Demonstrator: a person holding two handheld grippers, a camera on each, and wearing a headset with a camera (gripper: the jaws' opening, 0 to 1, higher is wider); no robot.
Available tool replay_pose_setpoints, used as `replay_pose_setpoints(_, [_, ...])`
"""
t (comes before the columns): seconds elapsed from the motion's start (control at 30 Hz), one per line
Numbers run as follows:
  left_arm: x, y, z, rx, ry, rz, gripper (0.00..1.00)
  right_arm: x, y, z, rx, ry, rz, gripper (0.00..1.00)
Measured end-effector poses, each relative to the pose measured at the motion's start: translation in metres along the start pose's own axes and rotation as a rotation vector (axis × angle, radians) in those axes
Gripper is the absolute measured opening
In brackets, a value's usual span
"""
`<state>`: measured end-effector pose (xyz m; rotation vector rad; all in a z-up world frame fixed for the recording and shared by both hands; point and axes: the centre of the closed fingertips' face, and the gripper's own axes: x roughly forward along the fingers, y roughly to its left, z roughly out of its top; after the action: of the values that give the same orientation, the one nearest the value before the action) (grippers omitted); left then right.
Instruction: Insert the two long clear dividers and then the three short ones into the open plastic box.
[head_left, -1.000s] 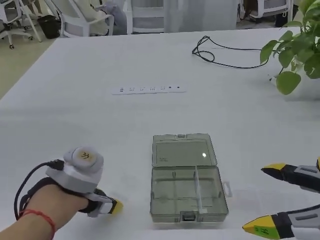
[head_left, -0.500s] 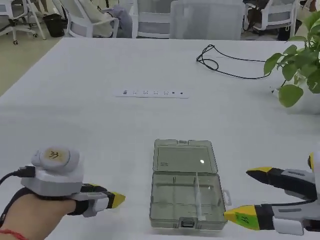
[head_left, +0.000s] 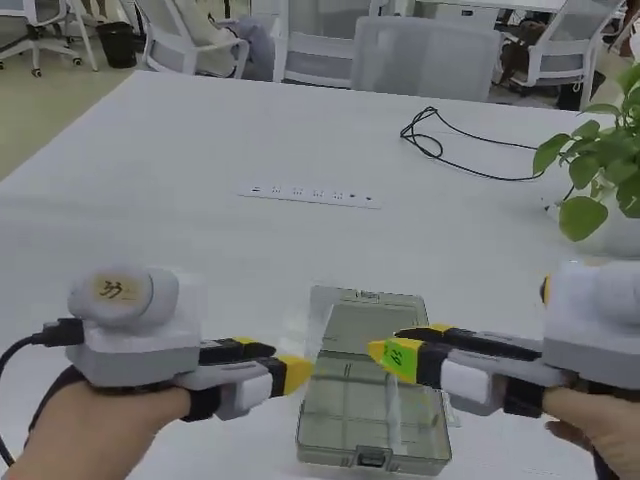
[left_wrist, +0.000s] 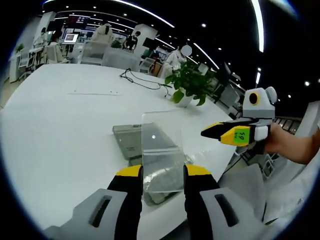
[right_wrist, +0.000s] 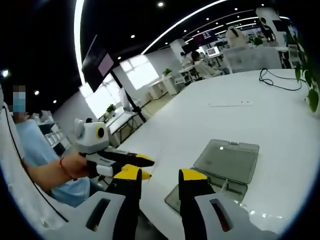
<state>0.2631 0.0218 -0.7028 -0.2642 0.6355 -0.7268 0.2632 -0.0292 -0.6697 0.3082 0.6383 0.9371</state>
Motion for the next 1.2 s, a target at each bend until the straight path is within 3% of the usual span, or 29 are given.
replay_pose_setpoints(0.2, [0.004, -0.018, 0.003, 0.019, -0.009, -0.042, 0.30, 0.014, 0.003, -0.005, 0.062, 0.014, -0.017, 0.22])
replay_pose_setpoints(0.4, [0.005, -0.021, 0.003, 0.035, -0.005, -0.054, 0.30, 0.018, 0.001, -0.007, 0.091, 0.017, -0.036, 0.16])
replay_pose_setpoints(0.5, [0.007, -0.023, 0.001, 0.044, 0.000, -0.055, 0.30, 0.018, 0.000, -0.009, 0.146, 0.026, -0.054, 0.08])
replay_pose_setpoints(0.57, [0.007, -0.018, -0.001, 0.072, 0.013, -0.033, 0.17, 0.018, 0.000, -0.006, 0.145, 0.009, -0.064, 0.07])
replay_pose_setpoints(0.6, [0.007, -0.010, -0.002, 0.134, 0.013, -0.003, 0.11, 0.017, 0.000, -0.007, 0.169, 0.011, -0.072, 0.07])
replay_pose_setpoints(0.63, [0.009, -0.020, 0.001, 0.070, -0.019, -0.052, 0.14, 0.017, -0.001, -0.006, 0.177, 0.001, -0.084, 0.06])
replay_pose_setpoints(0.67, [0.010, -0.024, 0.001, -0.012, -0.020, -0.072, 0.22, 0.017, -0.002, -0.007, 0.167, 0.005, -0.090, 0.06])
replay_pose_setpoints(0.7, [0.010, -0.025, -0.002, -0.021, -0.005, -0.079, 0.29, 0.017, -0.003, -0.007, 0.159, 0.009, -0.095, 0.06])
replay_pose_setpoints(0.77, [0.011, -0.024, -0.005, 0.091, 0.011, -0.066, 0.32, 0.017, -0.003, -0.008, 0.167, 0.013, -0.099, 0.06])
replay_pose_setpoints(0.9, [0.012, -0.026, -0.006, 0.050, -0.003, -0.080, 0.34, 0.016, -0.007, -0.006, 0.173, 0.017, -0.112, 0.06])
replay_pose_setpoints(1.2, [0.006, -0.019, -0.015, 0.110, 0.001, -0.107, 0.50, 0.017, -0.020, -0.003, 0.169, 0.061, -0.153, 0.06])
